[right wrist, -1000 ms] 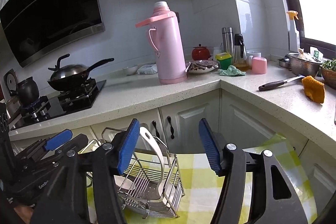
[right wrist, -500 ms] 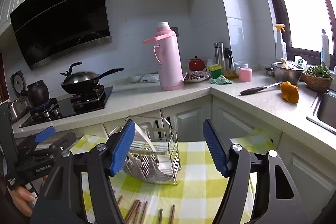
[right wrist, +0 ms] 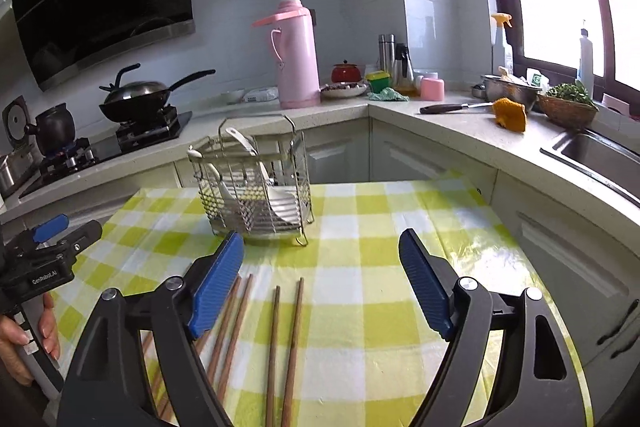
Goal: Organize utensils
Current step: 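Move both open tools back toward the wooden chopsticks on the cloth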
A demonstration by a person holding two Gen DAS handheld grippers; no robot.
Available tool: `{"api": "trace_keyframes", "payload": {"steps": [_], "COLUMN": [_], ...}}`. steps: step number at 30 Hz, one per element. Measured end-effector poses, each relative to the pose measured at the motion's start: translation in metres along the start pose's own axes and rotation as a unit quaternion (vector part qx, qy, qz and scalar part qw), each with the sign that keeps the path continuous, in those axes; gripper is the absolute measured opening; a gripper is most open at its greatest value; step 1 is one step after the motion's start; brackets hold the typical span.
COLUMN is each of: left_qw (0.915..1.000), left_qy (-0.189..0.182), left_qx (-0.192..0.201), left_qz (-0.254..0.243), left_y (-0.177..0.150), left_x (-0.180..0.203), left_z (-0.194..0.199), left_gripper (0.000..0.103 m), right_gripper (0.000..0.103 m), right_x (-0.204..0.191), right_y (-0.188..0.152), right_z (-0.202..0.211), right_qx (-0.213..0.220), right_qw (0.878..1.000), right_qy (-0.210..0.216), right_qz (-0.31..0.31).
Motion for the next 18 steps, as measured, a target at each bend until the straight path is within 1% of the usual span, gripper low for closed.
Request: {"api": "trace_keyframes", "payload": {"steps": [5, 8, 10, 12, 15, 17, 18], "left_qw": [0.9987, 0.9959, 0.9939, 0.9920, 0.9892, 0.9874, 0.9864], "left_qy": [0.021, 0.035, 0.036, 0.033, 0.030, 0.029, 0.027], "left_qx": [-0.047, -0.084, -0.104, -0.121, -0.144, -0.155, -0.162], "left_qz": [0.002, -0.001, 0.002, 0.005, 0.002, -0.002, -0.004], "left_y": [-0.028, -0.046, -0.057, -0.065, -0.074, -0.077, -0.079], "left_x": [-0.012, -0.018, -0.022, -0.024, -0.023, -0.020, -0.019], "left_z": [-0.014, -0.025, -0.031, -0.036, -0.044, -0.050, -0.054], "left_gripper": [0.098, 0.098, 0.097, 0.097, 0.089, 0.079, 0.077], "right_gripper": [0.075, 0.075, 0.075, 0.072, 0.058, 0.046, 0.044], "right_x": [-0.003, -0.007, -0.010, -0.012, -0.017, -0.024, -0.026], "right_y": [-0.036, -0.059, -0.072, -0.081, -0.088, -0.091, -0.092], "right_z": [-0.026, -0.041, -0.049, -0.057, -0.065, -0.071, -0.076], "right_qx": [-0.066, -0.105, -0.125, -0.139, -0.157, -0.170, -0.179], "right_qw": [0.998, 0.994, 0.992, 0.990, 0.987, 0.985, 0.983], "right_qy": [0.001, 0.006, 0.009, 0.013, 0.025, 0.036, 0.039], "right_qz": [-0.008, -0.007, -0.004, -0.003, 0.005, 0.017, 0.024]}}
Point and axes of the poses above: each gripper's, at about its wrist camera, not at the fingertips, and z roughly against the way its jaws point, x to its right, y to its top, the point moved 8 cm from there along -z, roughly the way its jaws point, and after that the axes turned 13 degrees about z, right-handed, at the moved point
